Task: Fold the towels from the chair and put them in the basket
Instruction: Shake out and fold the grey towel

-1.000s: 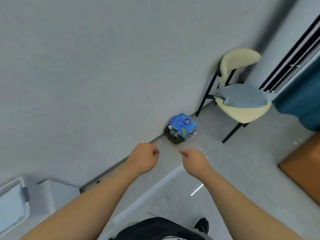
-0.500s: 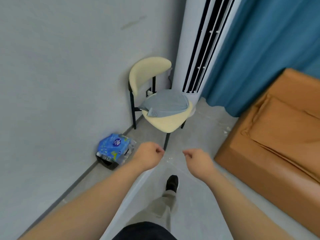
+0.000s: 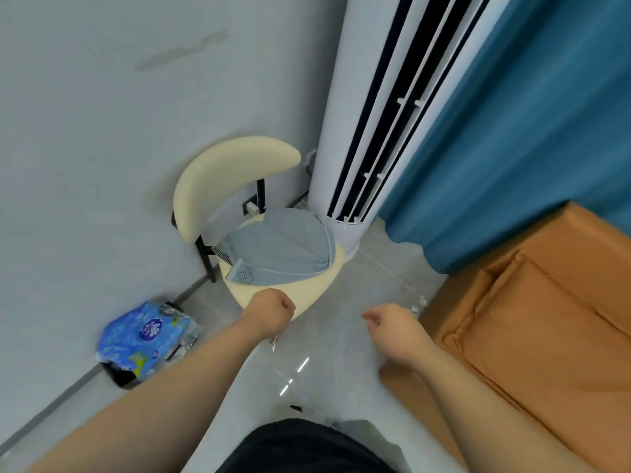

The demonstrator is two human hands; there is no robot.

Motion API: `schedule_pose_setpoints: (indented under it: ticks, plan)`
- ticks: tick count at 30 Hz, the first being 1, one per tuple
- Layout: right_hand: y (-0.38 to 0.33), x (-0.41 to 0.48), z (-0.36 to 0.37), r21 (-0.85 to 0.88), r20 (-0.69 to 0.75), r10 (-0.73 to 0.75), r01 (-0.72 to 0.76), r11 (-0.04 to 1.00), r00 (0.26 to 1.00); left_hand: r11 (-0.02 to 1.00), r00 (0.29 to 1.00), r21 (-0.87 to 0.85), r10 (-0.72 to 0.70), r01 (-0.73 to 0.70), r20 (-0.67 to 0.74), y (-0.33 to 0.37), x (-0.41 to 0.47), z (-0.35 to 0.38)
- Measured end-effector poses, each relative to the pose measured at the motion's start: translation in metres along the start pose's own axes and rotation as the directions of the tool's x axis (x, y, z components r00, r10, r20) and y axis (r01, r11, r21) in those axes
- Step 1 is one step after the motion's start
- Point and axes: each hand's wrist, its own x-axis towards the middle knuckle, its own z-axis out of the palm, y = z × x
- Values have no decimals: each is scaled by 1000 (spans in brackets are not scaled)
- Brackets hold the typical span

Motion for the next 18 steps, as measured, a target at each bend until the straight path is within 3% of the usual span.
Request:
schedule_pose_setpoints:
  ticks: [6,9,14,18]
  plan:
    - [5,142,-42,-65,163,-105,116,991,981,988,990,-96,-125,118,-65,30,73,-7]
    - [12,229,-51,-180,223,-205,247,952,953,962,962,-159,-243,223,-123,35,108,0]
    - [8,350,-59,-447,467,-270,488,750,842,840,850,-328,-500,431,-164,57,150,22]
    - [5,407,-49,-505,609,-279,634,586,742,747,794,-473,-590,466,-149,88,180,46]
